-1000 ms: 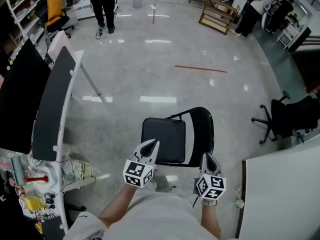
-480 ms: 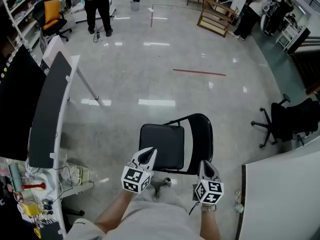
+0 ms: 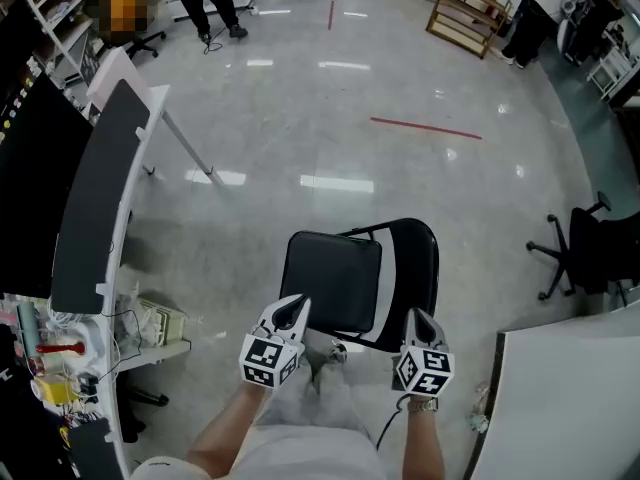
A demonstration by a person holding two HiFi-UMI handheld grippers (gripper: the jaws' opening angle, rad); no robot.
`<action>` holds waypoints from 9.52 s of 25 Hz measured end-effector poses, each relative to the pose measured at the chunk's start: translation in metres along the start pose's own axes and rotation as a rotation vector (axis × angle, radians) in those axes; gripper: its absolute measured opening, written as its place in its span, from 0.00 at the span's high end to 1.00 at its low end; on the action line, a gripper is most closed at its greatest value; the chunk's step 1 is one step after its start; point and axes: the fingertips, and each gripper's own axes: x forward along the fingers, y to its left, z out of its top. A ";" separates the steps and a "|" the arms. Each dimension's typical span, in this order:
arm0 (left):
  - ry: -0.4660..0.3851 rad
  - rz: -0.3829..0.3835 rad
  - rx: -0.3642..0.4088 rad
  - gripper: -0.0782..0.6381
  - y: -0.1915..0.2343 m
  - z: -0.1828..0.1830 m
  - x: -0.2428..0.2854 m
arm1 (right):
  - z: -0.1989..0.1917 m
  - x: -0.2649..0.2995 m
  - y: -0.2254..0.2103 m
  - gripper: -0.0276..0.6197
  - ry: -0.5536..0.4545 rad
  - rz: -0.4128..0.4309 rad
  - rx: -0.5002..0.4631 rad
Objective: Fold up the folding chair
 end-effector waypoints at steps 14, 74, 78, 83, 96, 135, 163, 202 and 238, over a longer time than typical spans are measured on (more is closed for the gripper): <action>0.112 -0.024 -0.013 0.87 0.006 -0.094 0.077 | -0.077 0.074 -0.024 0.95 0.110 0.042 -0.023; 0.461 -0.135 -0.361 0.54 0.230 -0.408 0.174 | -0.136 0.147 -0.125 0.71 0.401 -0.097 0.043; 0.477 -0.135 -0.481 0.49 0.264 -0.442 0.180 | -0.134 0.150 -0.120 0.71 0.404 -0.076 0.019; 0.499 -0.203 -0.621 0.45 0.281 -0.474 0.191 | -0.134 0.153 -0.119 0.71 0.402 -0.066 0.020; 0.545 -0.329 -0.737 0.45 0.265 -0.496 0.200 | -0.139 0.155 -0.129 0.73 0.400 -0.012 0.057; 0.588 -0.187 -0.504 0.47 0.023 -0.382 0.255 | -0.196 0.111 -0.459 0.69 0.330 0.168 0.318; 0.662 -0.488 -0.373 0.46 -0.087 -0.320 0.265 | -0.127 0.067 -0.461 0.67 0.329 0.082 0.247; 0.559 -0.850 0.093 0.47 -0.339 -0.243 0.326 | -0.050 -0.006 -0.412 0.75 0.337 0.052 0.254; 0.694 -0.816 0.206 0.46 -0.414 -0.280 0.353 | -0.064 -0.029 -0.395 0.83 0.367 -0.062 0.290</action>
